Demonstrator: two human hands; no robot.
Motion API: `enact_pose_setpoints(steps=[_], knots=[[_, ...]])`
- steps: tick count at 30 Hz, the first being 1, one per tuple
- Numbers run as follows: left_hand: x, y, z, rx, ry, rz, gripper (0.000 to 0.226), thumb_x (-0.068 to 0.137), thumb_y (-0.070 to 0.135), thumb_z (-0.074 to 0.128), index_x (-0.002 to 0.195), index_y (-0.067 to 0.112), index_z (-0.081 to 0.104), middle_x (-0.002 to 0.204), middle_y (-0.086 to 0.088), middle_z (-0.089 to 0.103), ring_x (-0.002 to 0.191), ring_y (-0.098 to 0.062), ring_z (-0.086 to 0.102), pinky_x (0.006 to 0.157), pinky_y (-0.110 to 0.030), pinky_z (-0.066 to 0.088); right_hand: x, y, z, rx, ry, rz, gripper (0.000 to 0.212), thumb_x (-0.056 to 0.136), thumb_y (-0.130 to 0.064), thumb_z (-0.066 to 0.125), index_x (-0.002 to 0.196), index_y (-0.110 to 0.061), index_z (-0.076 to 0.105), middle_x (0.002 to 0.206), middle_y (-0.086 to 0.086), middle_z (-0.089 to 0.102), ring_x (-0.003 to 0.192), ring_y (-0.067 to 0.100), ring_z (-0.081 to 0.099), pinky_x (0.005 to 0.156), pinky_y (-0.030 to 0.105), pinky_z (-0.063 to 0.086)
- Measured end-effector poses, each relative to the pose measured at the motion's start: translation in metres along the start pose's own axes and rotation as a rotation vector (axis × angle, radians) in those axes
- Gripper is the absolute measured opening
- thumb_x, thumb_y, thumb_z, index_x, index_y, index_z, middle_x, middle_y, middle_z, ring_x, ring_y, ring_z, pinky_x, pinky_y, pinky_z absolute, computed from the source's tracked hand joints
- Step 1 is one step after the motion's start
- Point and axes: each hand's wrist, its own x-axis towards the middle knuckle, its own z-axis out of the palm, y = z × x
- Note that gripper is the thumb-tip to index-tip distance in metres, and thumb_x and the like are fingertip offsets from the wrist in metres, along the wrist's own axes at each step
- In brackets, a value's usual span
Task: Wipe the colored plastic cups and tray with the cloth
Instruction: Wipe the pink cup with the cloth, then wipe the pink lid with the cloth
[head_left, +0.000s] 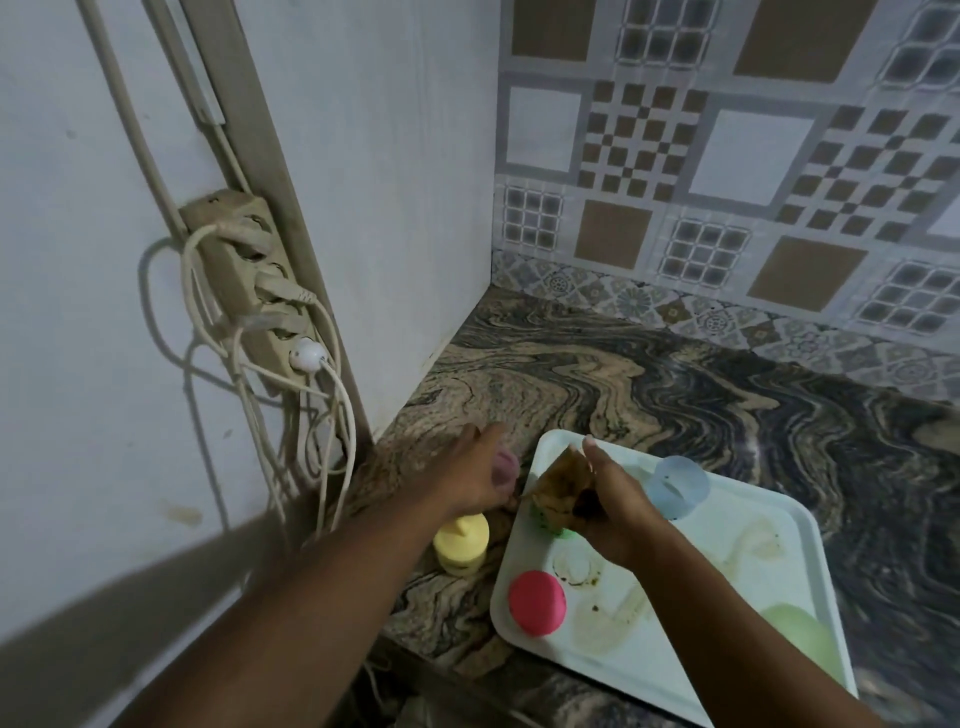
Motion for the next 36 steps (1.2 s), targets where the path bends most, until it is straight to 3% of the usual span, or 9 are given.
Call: enact_pose_setpoints(steps=[5,10,14,18,21,25,29,32,36], knots=[[-0.025,0.031,-0.018,0.16,0.093,0.361,0.055,0.082,0.041,0.072,0.131,0.034,0.048,0.13,0.002,0.046,0.119,-0.023,0.047,0.089,-0.037,0.049,-0.006,-0.019,-0.029,0.168,-0.001,-0.083,0.047,0.102,-0.043,0.051,0.09,0.0,0.067,0.087,0.021,0.069,0.079,0.031,0.062,0.074,0.039,0.05],[-0.05,0.055,0.005,0.415,-0.254,0.607,0.04,0.08,0.031,0.076,0.118,0.02,0.069,0.109,-0.003,0.066,0.102,-0.026,0.061,0.079,-0.037,0.054,-0.01,-0.018,-0.055,0.182,0.048,-0.092,0.029,0.103,-0.019,0.048,0.098,0.002,0.068,0.089,0.018,0.076,0.072,0.024,0.068,0.056,0.027,0.057],[-0.055,0.058,0.02,0.53,-0.264,0.624,0.021,0.084,0.035,0.074,0.092,0.015,0.071,0.074,-0.003,0.06,0.075,-0.03,0.064,0.056,-0.032,0.041,-0.017,0.001,-0.058,0.1,0.077,-0.07,0.032,0.1,-0.012,0.048,0.104,0.014,0.067,0.102,0.028,0.073,0.083,0.031,0.066,0.073,0.035,0.051],[-0.058,0.056,0.025,0.502,-0.216,0.639,0.032,0.081,0.047,0.07,0.073,0.017,0.063,0.063,0.0,0.058,0.057,-0.024,0.055,0.05,-0.028,0.038,-0.023,0.015,-0.055,0.075,0.125,-0.053,0.027,0.097,-0.002,0.041,0.092,0.007,0.065,0.1,0.035,0.069,0.094,0.041,0.065,0.066,0.037,0.046],[-0.063,0.056,0.028,0.515,-0.206,0.622,0.033,0.079,0.049,0.073,0.078,0.017,0.067,0.071,-0.003,0.065,0.062,-0.026,0.057,0.051,-0.028,0.036,-0.027,0.019,-0.054,0.076,0.159,-0.058,0.026,0.094,0.003,0.04,0.091,0.009,0.065,0.077,0.025,0.07,0.087,0.043,0.068,0.068,0.039,0.049],[-0.065,0.055,0.033,0.507,-0.166,0.591,0.029,0.081,0.042,0.072,0.072,0.016,0.063,0.066,-0.005,0.06,0.059,-0.029,0.057,0.053,-0.031,0.038,-0.035,0.015,-0.052,0.037,0.143,-0.11,0.027,0.096,0.004,0.042,0.085,0.007,0.066,0.069,0.022,0.072,0.064,0.032,0.073,0.072,0.04,0.051],[-0.068,0.057,0.034,0.498,-0.125,0.578,0.036,0.077,0.053,0.07,0.068,0.02,0.058,0.06,0.001,0.049,0.055,-0.024,0.047,0.053,-0.03,0.035,-0.029,0.017,-0.052,-0.003,0.148,-0.161,0.027,0.099,-0.002,0.043,0.097,0.008,0.068,0.083,0.025,0.075,0.076,0.037,0.075,0.078,0.043,0.056],[-0.07,0.058,0.038,0.478,-0.109,0.554,0.024,0.079,0.04,0.069,0.075,0.017,0.063,0.069,-0.005,0.058,0.063,-0.029,0.057,0.056,-0.032,0.036,-0.021,0.022,-0.053,-0.019,0.167,-0.148,0.027,0.099,-0.005,0.045,0.11,0.008,0.066,0.094,0.029,0.075,0.091,0.045,0.073,0.081,0.048,0.057],[-0.067,0.056,0.034,0.284,-0.073,0.478,0.005,0.082,0.021,0.061,0.081,0.016,0.061,0.083,-0.008,0.066,0.075,-0.031,0.063,0.058,-0.033,0.041,-0.018,0.022,-0.057,-0.009,0.189,-0.193,0.025,0.103,-0.01,0.046,0.115,0.002,0.065,0.105,0.031,0.072,0.093,0.046,0.072,0.063,0.039,0.058]])
